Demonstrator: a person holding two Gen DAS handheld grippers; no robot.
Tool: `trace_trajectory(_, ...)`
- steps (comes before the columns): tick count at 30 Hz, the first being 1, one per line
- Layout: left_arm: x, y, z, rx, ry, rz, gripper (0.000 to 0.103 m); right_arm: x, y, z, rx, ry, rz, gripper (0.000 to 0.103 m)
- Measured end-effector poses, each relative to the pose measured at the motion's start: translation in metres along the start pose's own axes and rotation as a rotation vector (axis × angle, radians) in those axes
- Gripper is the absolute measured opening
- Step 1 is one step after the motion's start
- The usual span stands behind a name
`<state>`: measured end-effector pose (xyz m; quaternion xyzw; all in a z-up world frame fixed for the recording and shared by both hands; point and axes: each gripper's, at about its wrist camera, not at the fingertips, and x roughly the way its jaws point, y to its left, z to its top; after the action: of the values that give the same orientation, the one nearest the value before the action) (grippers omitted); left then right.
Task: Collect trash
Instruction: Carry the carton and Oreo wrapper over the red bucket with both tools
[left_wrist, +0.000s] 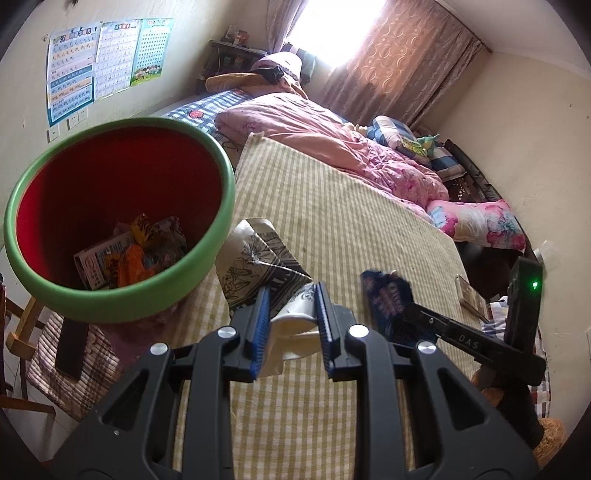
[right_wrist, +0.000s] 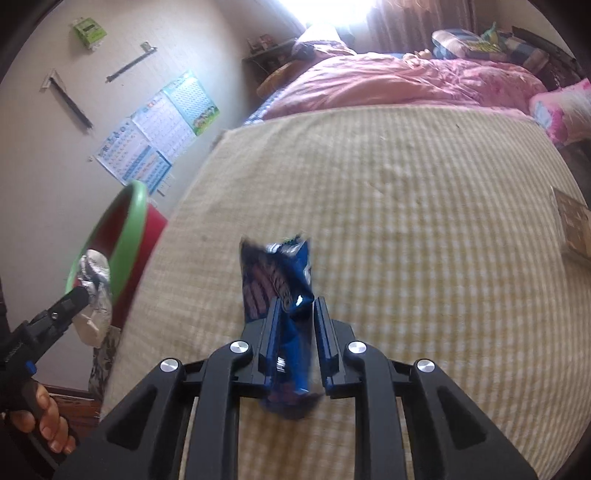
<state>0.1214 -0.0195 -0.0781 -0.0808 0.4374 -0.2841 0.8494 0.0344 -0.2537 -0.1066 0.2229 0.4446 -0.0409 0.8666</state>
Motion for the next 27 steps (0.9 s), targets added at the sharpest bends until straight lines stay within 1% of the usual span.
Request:
trace_trajectory(3,-0.004,0.004,0.005,0.006,-0.011,-0.009,0.023,-0.005,0.016,0.006,-0.021,-0.024,0.024,0.013)
trace_trajectory(6,-0.008,0.006,0.01,0.012,-0.023,-0.016,0.024,-0.009,0.03,0.01,-0.035,-0.042,0.042,0.012)
trace_trajectory(9,-0.013,0.011,0.018,0.022,-0.04,-0.023,0.024,-0.013,0.045,0.016,-0.05,-0.058,0.064,0.006)
trace_trajectory(12,-0.021,0.019,0.026,0.031,-0.061,-0.021,0.024,-0.016,0.061,0.022,-0.077,-0.074,0.084,0.006)
trace_trajectory(13,-0.023,0.022,0.027,0.035,-0.066,-0.015,0.023,-0.019,0.066,0.023,-0.107,-0.078,0.08,0.007)
trace_trajectory(14,-0.027,0.027,0.03,0.038,-0.076,-0.009,0.024,-0.022,0.067,0.024,-0.142,-0.087,0.054,0.008)
trace_trajectory(15,-0.03,0.032,0.033,0.038,-0.085,-0.005,0.023,-0.023,0.064,0.025,-0.161,-0.088,0.025,0.014)
trace_trajectory(16,-0.032,0.036,0.036,0.036,-0.09,-0.001,0.024,-0.022,0.057,0.025,-0.168,-0.086,-0.029,0.036)
trace_trajectory(17,-0.033,0.041,0.037,0.034,-0.095,0.004,0.024,-0.023,0.046,0.024,-0.146,-0.096,-0.084,0.05)
trace_trajectory(18,-0.035,0.046,0.039,0.027,-0.099,0.009,0.023,-0.024,0.038,0.023,-0.124,-0.106,-0.11,0.066)
trace_trajectory(20,-0.035,0.055,0.042,0.012,-0.102,0.016,0.024,-0.02,0.023,0.019,-0.076,-0.108,-0.16,0.068)
trace_trajectory(21,-0.034,0.059,0.043,0.007,-0.1,0.019,0.023,-0.011,0.017,0.017,-0.061,-0.07,-0.183,0.07)
trace_trajectory(22,-0.032,0.062,0.045,0.005,-0.097,0.02,0.023,-0.005,0.015,0.012,-0.05,-0.044,-0.188,0.07)
trace_trajectory(24,-0.03,0.066,0.049,0.005,-0.096,0.02,0.024,0.007,0.014,0.004,-0.027,-0.006,-0.163,0.07)
trace_trajectory(27,-0.03,0.072,0.054,0.011,-0.099,0.015,0.024,0.028,0.016,-0.006,-0.03,0.053,-0.164,0.069)
